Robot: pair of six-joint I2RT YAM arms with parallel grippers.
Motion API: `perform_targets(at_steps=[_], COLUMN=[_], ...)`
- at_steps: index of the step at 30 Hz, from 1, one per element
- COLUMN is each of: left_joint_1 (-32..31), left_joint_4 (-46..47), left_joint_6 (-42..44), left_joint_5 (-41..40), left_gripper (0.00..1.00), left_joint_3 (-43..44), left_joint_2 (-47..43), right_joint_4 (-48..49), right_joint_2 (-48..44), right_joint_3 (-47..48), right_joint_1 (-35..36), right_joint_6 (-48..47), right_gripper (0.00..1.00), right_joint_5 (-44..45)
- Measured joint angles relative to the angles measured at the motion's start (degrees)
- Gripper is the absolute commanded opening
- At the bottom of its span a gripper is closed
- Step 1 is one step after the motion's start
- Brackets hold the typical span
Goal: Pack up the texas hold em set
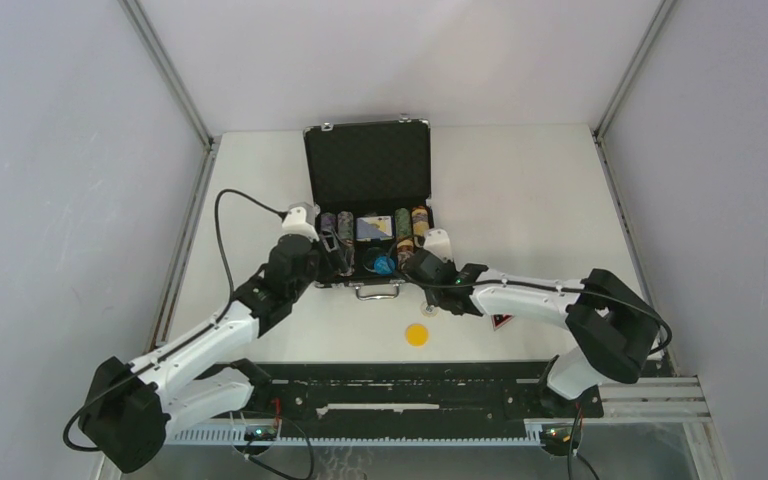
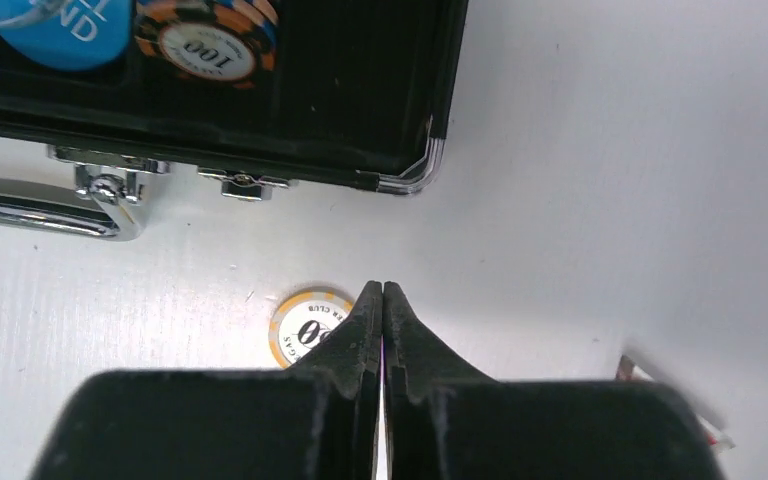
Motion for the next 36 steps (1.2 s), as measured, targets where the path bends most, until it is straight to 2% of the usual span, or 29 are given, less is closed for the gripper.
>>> perform_targets(at_steps=[3,9,16,17,22,25,27,36], left_joint_1=[-2.0,-8.5,-9.5,-9.5,-9.5,-9.5,-9.5,-9.5], left_joint_4=[0.8,0.4,-0.4,-0.4,0.0,0.2,0.2,0.2], left_joint_6=[-0.5,-0.6,-0.8,-0.8,-0.8,-0.9,-0.9,-0.8], left_joint_5=[-0.4,-3.0,-5.6,-6.0,-6.1,-5.8,-5.6,-5.7], left_gripper=[0.6,0.79,0.83,0.83,0.85,0.85,0.85,0.85], left_joint_3=[-1.0,-5.2,-8.5,-8.6,-8.7,-8.7,-8.7,-9.1], left_joint_2=[-0.2,-3.0,-5.9,-5.9,-5.0,-3.9,-3.8,-5.7], right_joint_4=[0.8,5.7,7.3,7.4,7.6,7.2,6.8,4.2], right_joint_2=[0.7,4.0,5.9,5.9,5.3,4.4,3.7,3.1], right_joint_3=[-1.1,-1.2,-1.3,-1.6,-2.9,-3.3,-3.3,-3.3], right_joint_1=[0.2,0.3,1.8,2.3,4.6,5.4,5.6,8.5], right_joint_6=[1.4,2.0,3.2,3.5,5.2,6.0,6.3,8.4], right_gripper=[0.0,0.01,0.02,0.08,0.51,0.67,0.72,0.73], right_joint_5=[0.2,0.1,-0.1,0.0,0.9,1.1,1.3,2.1])
